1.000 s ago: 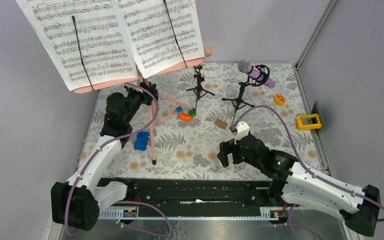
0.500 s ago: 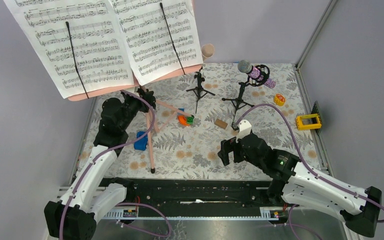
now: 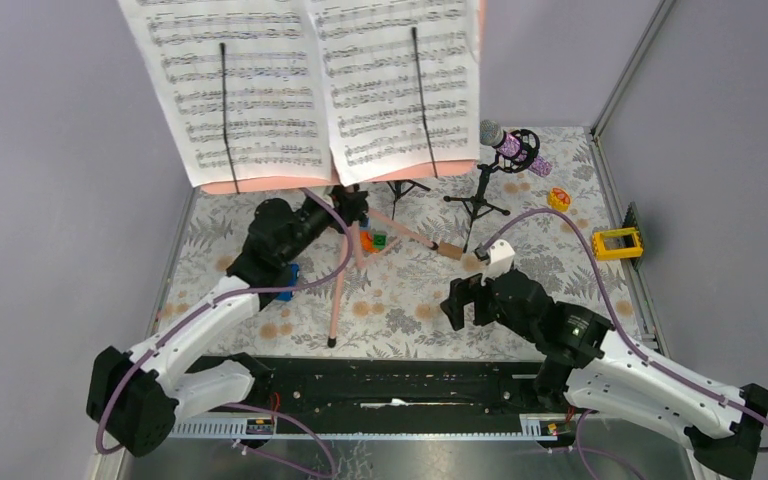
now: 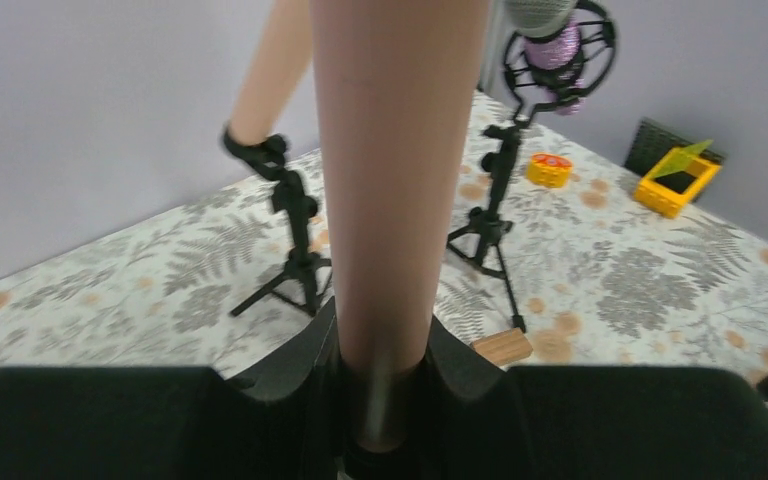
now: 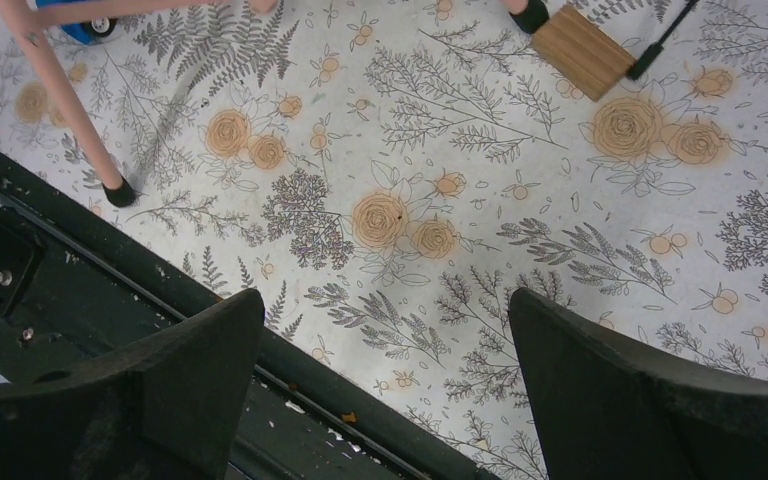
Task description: Pack up the instrument practice props
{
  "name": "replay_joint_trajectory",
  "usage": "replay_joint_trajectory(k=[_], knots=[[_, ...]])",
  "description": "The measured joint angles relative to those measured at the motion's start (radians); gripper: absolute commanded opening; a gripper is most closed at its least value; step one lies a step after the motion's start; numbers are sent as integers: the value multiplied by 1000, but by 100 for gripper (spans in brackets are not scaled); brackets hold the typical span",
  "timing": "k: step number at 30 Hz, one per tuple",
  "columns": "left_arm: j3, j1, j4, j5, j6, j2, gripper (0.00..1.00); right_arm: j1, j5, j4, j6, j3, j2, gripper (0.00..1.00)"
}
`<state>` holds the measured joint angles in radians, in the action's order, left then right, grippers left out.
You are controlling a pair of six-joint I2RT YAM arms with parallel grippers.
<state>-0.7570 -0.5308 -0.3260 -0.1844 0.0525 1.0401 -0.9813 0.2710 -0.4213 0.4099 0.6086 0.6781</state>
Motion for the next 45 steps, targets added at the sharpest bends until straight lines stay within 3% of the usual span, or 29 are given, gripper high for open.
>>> replay_joint_trajectory(k=[5, 13, 24, 33, 36, 40, 45], knots=[[-17, -126, -137, 49, 5, 110, 0, 0, 31, -25, 19, 1, -55, 100], [-75, -168, -341, 112, 27, 294, 0, 0, 80, -76, 51, 19, -120, 100], [-130, -207, -380, 309, -2, 375, 0, 0, 88, -105, 69, 23, -116, 100], [-113, -200, -412, 349, -16, 375, 0, 0, 88, -105, 70, 23, -97, 100], [-104, -196, -425, 340, -17, 369, 13, 0, 87, -105, 69, 23, -95, 100], [-100, -190, -413, 328, -5, 356, 50, 0, 85, -96, 69, 23, -93, 100], [-80, -175, -386, 326, 28, 336, 58, 0, 82, -65, 69, 23, -92, 100]])
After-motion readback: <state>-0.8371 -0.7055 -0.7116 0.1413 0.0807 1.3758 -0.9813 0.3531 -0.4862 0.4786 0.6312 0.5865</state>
